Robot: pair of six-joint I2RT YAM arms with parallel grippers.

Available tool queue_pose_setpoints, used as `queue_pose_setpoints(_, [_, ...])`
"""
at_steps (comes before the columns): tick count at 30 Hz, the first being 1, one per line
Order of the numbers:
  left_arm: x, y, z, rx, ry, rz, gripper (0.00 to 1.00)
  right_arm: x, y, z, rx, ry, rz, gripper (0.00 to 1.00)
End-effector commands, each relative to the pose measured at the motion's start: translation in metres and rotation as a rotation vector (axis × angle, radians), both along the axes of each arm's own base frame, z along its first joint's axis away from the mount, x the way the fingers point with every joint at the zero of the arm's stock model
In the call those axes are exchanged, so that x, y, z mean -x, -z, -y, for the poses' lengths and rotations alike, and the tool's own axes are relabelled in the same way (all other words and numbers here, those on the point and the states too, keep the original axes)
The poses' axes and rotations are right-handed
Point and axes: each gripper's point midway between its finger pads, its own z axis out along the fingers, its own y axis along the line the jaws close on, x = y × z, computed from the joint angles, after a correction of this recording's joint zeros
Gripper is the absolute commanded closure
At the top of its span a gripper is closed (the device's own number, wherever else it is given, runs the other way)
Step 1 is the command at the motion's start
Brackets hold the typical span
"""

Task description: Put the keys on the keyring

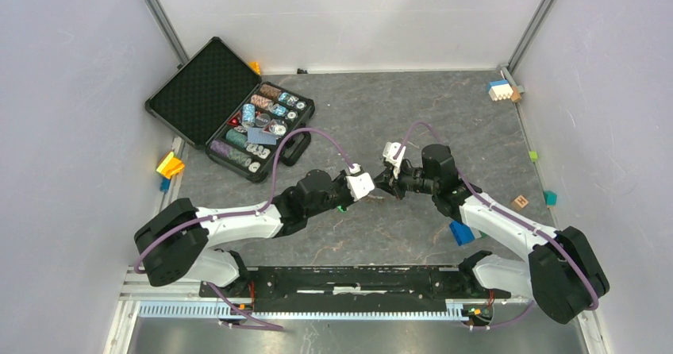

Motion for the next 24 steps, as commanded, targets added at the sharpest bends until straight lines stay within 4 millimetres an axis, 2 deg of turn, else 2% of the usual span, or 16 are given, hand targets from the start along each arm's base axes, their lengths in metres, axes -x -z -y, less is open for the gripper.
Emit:
queue_pose_setpoints(1, [-0.016,-0.037,0.008,0.105,-0.058,0.039,0.98,0.006,-0.015,-0.012,-0.041,-0.069,0.042,1.00])
queue_pose_setpoints(24, [-0.028,-0.039,0.003,0.112,-0.128,0.008,0.98,0.014,-0.016,-0.015,-0.025,-0.101,0.082,1.00])
